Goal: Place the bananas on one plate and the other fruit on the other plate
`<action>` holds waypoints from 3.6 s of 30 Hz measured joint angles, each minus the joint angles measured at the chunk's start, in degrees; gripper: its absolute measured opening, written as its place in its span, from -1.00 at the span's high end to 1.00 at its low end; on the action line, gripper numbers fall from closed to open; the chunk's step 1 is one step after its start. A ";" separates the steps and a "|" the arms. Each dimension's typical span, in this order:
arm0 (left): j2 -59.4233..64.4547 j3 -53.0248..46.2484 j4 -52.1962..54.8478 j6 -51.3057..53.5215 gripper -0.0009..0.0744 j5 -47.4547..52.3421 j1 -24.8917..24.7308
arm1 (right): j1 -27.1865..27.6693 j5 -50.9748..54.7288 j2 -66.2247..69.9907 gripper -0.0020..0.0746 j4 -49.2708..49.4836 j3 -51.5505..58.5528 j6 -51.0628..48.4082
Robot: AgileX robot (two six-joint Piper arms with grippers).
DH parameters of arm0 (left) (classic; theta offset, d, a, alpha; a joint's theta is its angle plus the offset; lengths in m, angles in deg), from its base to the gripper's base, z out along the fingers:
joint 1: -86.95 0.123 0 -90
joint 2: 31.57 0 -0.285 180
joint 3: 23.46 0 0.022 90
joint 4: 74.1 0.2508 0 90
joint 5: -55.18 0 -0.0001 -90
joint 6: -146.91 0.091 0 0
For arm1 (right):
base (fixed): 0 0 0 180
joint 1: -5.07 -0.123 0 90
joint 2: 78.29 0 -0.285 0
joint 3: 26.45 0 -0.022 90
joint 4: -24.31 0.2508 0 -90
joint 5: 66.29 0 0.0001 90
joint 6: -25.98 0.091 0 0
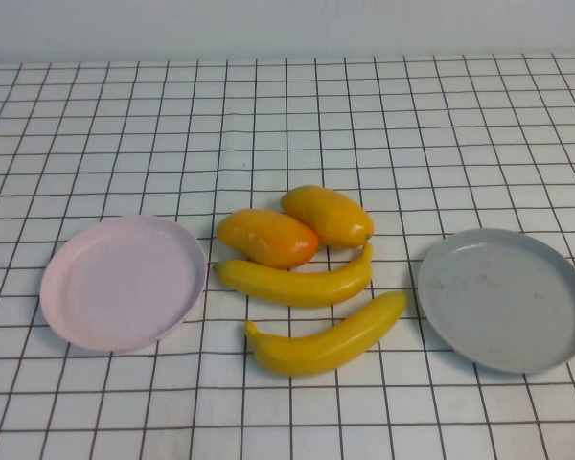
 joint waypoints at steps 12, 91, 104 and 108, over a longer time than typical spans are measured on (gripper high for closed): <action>0.00 0.00 -29.27 -23.51 0.99 -14.96 0.00 | 0.00 0.00 0.00 0.99 0.00 0.00 0.00; 99.60 73.80 -5.31 42.02 -0.78 7.13 -28.61 | 0.00 0.00 0.00 0.99 0.00 0.00 0.00; 107.51 73.93 -7.08 52.81 -0.78 5.73 -28.37 | 0.00 0.00 0.00 0.99 0.00 0.00 0.00; 108.87 75.37 -7.42 54.38 -0.78 3.95 -28.37 | 0.00 0.00 0.00 0.99 0.00 0.00 0.00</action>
